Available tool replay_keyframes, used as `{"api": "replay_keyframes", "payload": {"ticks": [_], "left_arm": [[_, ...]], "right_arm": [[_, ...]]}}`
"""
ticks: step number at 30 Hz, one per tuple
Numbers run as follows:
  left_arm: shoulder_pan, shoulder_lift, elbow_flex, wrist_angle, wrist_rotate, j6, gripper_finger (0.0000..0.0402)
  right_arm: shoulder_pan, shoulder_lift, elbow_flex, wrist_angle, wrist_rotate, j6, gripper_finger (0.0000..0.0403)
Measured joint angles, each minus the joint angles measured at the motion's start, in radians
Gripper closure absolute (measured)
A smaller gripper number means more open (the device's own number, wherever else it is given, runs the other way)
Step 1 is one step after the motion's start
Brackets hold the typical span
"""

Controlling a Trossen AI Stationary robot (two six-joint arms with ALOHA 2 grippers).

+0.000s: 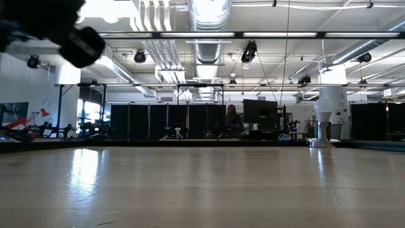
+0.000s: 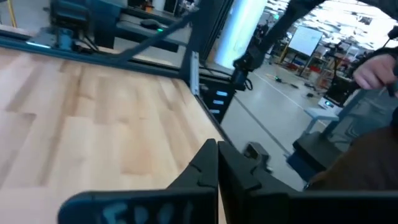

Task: Pick & Place Makeup Brushes
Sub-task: Return to Home Position

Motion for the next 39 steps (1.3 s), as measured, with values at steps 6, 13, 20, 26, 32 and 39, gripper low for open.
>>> {"api": "replay_keyframes", "payload": {"ticks": [6,13,20,26,32,39], "left_arm": [[0.365,-0.002,0.009,0.001,0.299,0.034,0.0401],[0.55,-0.004,0.011,0.002,0.328,0.081,0.0401],[0.572,-0.004,0.007,0.0,0.159,0.083,0.0401],[0.573,-0.005,0.005,-0.004,-0.022,0.115,0.0401],[0.572,-0.005,0.005,-0.004,-0.032,0.146,0.0401],[0.572,-0.004,0.004,-0.013,-0.035,0.142,0.0401]], "right_arm": [[-0.097,-0.024,-0.046,0.028,-0.216,-0.146,0.0394],[-0.26,-0.14,-0.305,0.34,-0.448,-0.239,0.0394],[-0.359,-0.306,-0.617,0.623,-0.493,-0.238,0.0395],[-0.391,-0.535,-0.902,0.807,-0.489,-0.225,0.0395],[-0.438,-0.771,-1.125,0.848,-0.487,-0.192,0.0394],[-0.475,-1.001,-1.284,0.847,-0.451,-0.206,0.0394]]}}
